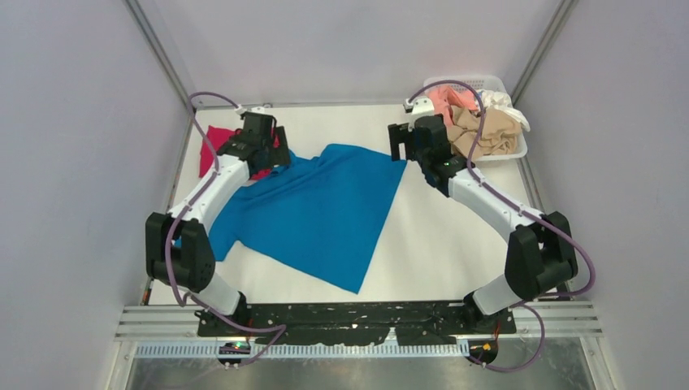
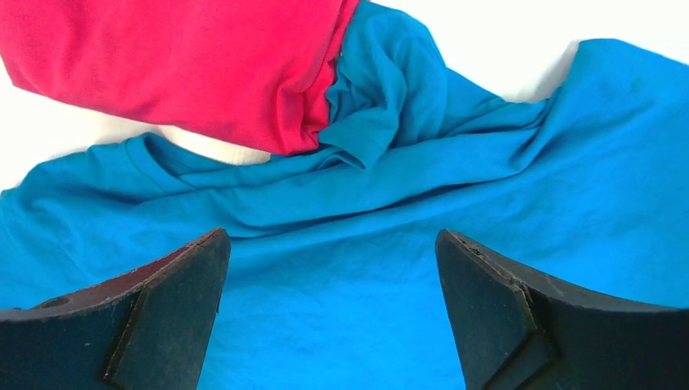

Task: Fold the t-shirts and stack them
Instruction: Flatten out the tshirt

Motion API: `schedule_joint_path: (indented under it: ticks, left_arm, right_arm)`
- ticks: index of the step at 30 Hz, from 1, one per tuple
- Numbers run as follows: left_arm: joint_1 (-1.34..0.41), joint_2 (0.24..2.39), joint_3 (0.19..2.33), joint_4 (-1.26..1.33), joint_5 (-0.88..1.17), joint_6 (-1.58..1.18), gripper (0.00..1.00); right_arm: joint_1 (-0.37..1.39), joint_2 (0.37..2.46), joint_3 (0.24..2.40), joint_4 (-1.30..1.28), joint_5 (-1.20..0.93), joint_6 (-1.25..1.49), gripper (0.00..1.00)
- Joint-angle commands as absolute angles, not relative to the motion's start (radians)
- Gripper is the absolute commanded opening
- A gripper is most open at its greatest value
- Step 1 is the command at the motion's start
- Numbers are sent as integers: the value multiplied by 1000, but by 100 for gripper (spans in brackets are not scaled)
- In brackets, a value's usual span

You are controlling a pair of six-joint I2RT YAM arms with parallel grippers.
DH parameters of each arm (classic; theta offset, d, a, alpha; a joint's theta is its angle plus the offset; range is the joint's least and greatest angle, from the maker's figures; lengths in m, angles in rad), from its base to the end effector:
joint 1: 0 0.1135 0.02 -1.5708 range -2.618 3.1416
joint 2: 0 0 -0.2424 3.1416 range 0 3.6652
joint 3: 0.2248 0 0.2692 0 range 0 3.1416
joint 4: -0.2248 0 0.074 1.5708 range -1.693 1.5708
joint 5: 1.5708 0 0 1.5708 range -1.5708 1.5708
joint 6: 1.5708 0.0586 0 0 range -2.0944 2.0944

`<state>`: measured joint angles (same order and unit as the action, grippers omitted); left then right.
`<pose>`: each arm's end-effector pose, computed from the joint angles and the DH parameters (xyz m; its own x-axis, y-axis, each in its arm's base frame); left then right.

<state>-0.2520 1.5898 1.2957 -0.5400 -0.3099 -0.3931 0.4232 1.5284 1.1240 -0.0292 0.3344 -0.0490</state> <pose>0.3728 -0.0775 0.2411 -0.6775 -0.2022 -0.7071 -0.2387 0.9699 -0.0487 0.3653 0.1434 0.2532 -0.3769 -0.2205 -0.8996 -0.1350 0.9740 -0.1822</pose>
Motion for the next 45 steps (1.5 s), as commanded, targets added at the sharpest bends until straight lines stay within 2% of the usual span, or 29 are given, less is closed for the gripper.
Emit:
schedule_joint_path:
  ticks: [1,4,6,9,13,20,24,29,33,35,39,45]
  left_arm:
    - [-244,1526,1284,-528,-290,-456,100]
    - [-239,1467,1245,-539,-309,-503,100]
    - [-232,1413,1200,-543,-329,-533,99]
    - [-211,1319,1116,-539,-363,-602,100]
    - [-146,1196,1019,-570,-394,-695,100]
    - [-96,1059,913,-584,-391,-735,100]
    - [-93,1043,904,-591,-383,-733,100]
    - [-92,1044,914,-587,-348,-720,100]
    - [-92,1047,890,-538,-262,-707,100]
    - [-92,1053,861,-490,-195,-707,100]
    - [-107,1093,808,-385,20,-718,100]
    - [-219,1177,774,-415,105,-713,100]
  right_arm:
    - [436,1445,1112,13,21,88,95]
    - [519,1447,1072,19,-168,177,95]
    - [610,1471,1069,-8,-209,190,95]
    - [750,1552,1075,-23,-313,267,95]
    - [852,1697,1116,50,-448,360,95]
    - [927,1951,1247,19,-425,379,95]
    - [927,1984,1219,-37,-327,379,95]
    - [838,1893,970,-10,-262,429,95]
    - [634,1727,771,27,-253,464,95]
    - [527,1662,742,-6,-256,442,95]
    - [349,1622,798,-91,-276,389,95]
    - [201,1627,945,-208,-133,332,95]
